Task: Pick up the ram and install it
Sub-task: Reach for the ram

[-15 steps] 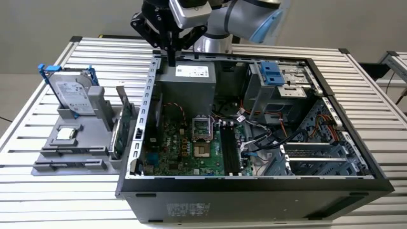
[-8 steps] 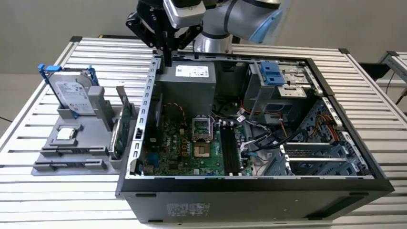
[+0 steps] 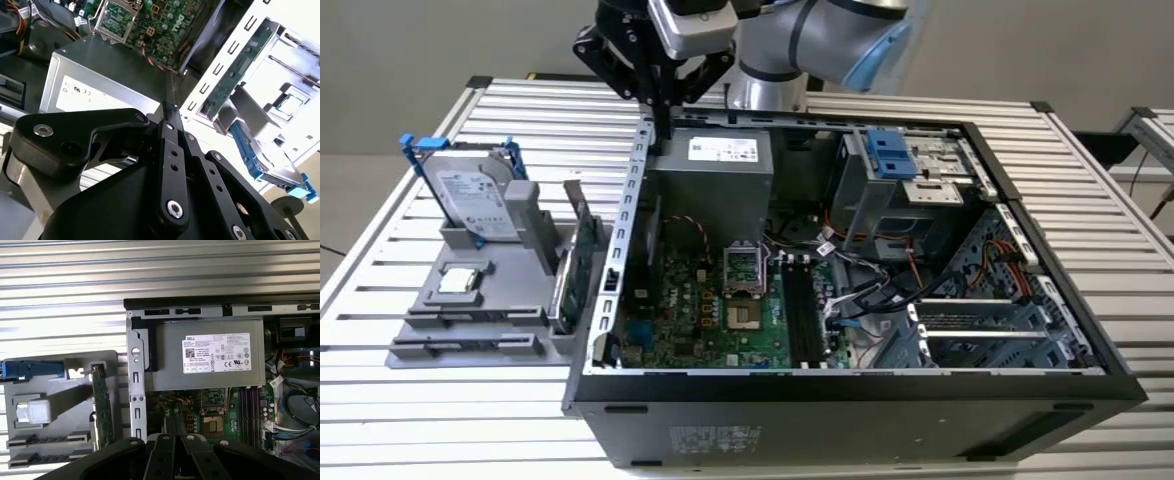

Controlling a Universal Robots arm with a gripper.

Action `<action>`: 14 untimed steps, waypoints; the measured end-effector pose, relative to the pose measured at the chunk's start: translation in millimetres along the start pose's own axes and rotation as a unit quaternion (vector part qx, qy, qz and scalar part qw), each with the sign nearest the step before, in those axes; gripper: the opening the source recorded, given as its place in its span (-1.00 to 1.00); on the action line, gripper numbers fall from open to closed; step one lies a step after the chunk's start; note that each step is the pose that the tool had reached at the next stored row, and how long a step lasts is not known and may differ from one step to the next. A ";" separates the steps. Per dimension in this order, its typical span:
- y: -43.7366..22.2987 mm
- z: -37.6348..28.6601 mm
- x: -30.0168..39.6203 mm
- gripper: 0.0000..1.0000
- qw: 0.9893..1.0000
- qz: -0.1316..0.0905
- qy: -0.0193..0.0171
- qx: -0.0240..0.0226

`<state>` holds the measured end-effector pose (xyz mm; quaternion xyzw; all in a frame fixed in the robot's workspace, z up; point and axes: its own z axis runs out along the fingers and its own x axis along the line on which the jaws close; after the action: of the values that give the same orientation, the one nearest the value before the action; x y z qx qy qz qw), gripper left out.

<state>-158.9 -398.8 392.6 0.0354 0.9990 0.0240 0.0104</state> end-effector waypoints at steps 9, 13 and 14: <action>-0.7 -0.2 10.0 -1.00 1.000 0.000 0.000 0.000; -1.1 -0.3 15.3 -1.00 1.000 0.000 0.000 0.000; -1.2 -0.4 16.7 -1.00 1.000 0.000 0.000 0.000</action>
<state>-175.7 -398.8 392.6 0.0354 0.9990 0.0240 0.0104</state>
